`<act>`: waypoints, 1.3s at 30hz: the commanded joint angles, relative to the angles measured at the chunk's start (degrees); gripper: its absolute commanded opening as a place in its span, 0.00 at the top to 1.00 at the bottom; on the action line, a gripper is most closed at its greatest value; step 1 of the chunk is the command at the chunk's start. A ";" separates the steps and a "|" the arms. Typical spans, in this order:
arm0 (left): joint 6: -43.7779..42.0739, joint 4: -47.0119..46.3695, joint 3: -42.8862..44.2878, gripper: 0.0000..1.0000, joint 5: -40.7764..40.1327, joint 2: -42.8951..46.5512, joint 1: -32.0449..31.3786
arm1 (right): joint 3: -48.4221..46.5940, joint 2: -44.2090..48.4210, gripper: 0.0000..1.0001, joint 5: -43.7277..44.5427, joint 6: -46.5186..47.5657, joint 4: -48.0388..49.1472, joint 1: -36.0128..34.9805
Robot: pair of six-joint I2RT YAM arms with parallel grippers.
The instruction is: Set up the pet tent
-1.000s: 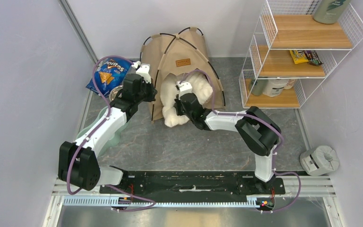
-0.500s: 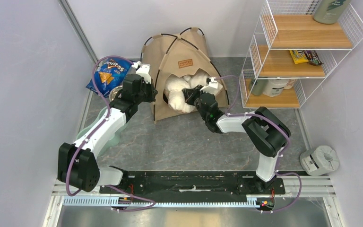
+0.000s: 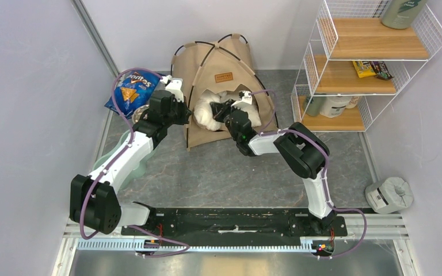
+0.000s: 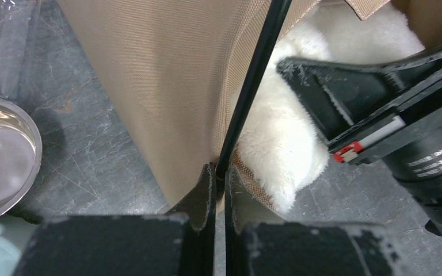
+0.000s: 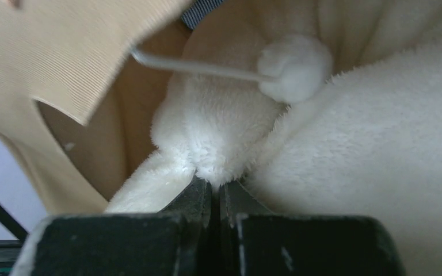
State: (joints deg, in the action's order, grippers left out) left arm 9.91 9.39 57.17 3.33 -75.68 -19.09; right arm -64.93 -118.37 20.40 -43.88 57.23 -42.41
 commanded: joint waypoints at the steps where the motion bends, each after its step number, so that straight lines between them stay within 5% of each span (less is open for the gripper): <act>1: 2.96 2.15 0.23 0.98 0.24 0.68 -0.06 | -0.04 -1.89 1.00 0.27 3.20 2.74 -0.43; 4: 3.40 1.76 0.30 0.98 0.70 0.32 -0.07 | 1.06 0.03 1.00 2.05 4.88 -3.70 -0.47; 10: 3.32 2.63 0.48 0.98 -0.02 0.09 -0.06 | 3.08 10.94 0.45 4.08 8.53 -19.30 -1.09; 15: 3.34 3.40 0.92 0.98 -0.68 -0.26 -0.02 | 2.58 21.94 0.19 9.39 9.27 -37.57 -1.53; 22: 3.45 3.71 0.97 0.98 -1.07 -0.13 -0.02 | 3.36 29.05 0.10 19.75 8.82 -54.98 -1.49; 30: 3.41 3.70 1.10 0.98 -1.22 -0.43 -0.07 | -2.47 18.48 0.03 22.93 1.98 -62.22 -1.27; 32: 3.04 4.09 1.32 0.98 -1.65 -0.60 -0.02 | -4.02 14.86 0.05 23.47 2.34 -60.11 -1.03; 34: 2.63 4.41 1.46 0.98 -2.17 -0.69 -0.02 | -4.68 12.21 0.21 24.91 4.54 -55.87 -1.00; 37: 2.13 4.54 1.62 0.98 -2.55 -0.63 0.02 | -4.15 10.73 0.76 29.68 9.89 -47.38 -0.99; 39: 1.96 4.60 1.63 0.98 -2.49 -0.54 0.02 | -3.92 10.53 0.95 33.06 16.49 -41.28 -1.31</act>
State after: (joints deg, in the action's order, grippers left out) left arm 9.93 10.61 57.54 1.74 -75.70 -19.09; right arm -67.13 -107.39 45.19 -36.36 3.68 -43.66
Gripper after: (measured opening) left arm 0.049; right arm 0.177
